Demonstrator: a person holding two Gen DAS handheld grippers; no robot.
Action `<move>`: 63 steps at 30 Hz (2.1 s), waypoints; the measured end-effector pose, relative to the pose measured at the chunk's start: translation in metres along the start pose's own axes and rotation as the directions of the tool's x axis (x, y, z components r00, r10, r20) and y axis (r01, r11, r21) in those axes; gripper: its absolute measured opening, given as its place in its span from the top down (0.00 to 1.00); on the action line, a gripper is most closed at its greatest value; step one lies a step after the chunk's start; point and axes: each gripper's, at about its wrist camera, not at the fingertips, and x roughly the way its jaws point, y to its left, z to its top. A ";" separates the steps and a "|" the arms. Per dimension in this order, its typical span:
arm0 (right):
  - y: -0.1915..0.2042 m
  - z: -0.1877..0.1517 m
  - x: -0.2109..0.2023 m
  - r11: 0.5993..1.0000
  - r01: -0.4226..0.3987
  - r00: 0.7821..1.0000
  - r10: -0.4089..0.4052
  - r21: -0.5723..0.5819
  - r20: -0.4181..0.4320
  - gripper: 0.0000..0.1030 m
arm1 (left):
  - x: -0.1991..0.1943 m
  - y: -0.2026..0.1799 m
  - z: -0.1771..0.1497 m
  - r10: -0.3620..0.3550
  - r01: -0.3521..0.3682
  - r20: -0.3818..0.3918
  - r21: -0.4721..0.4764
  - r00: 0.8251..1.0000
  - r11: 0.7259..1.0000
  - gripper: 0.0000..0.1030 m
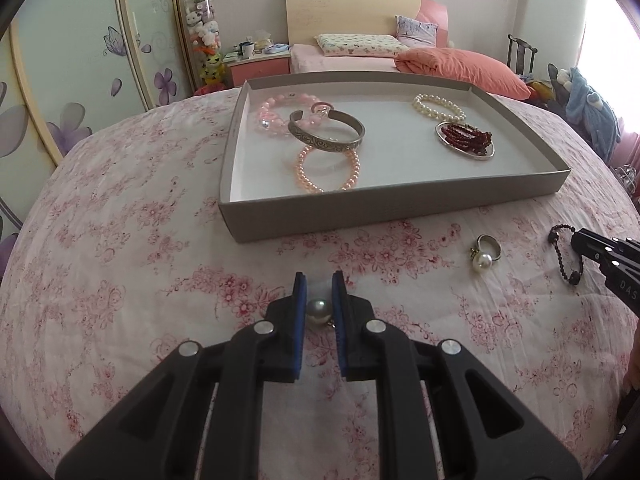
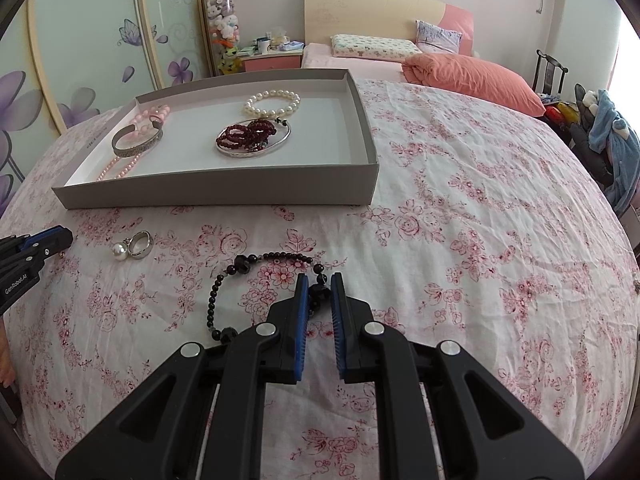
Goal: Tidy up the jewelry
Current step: 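Carry the black bracelet with the right tool while the left tool carries the earring over the tray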
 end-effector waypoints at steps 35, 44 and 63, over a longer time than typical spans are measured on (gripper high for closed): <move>0.036 0.037 -0.088 0.979 -0.180 0.935 0.199 -0.092 0.295 0.88 | -0.074 0.003 0.014 -0.030 0.045 0.258 -0.055 0.966 0.997 0.87; 0.052 0.053 -0.118 0.973 -0.183 0.878 0.226 -0.140 0.421 0.88 | -0.106 0.000 0.032 0.008 0.018 0.388 -0.063 0.922 0.998 0.87; 0.051 0.088 -0.107 0.976 -0.197 0.845 0.220 -0.099 0.487 0.88 | -0.095 -0.010 0.061 -0.003 0.025 0.402 -0.050 0.916 0.998 0.87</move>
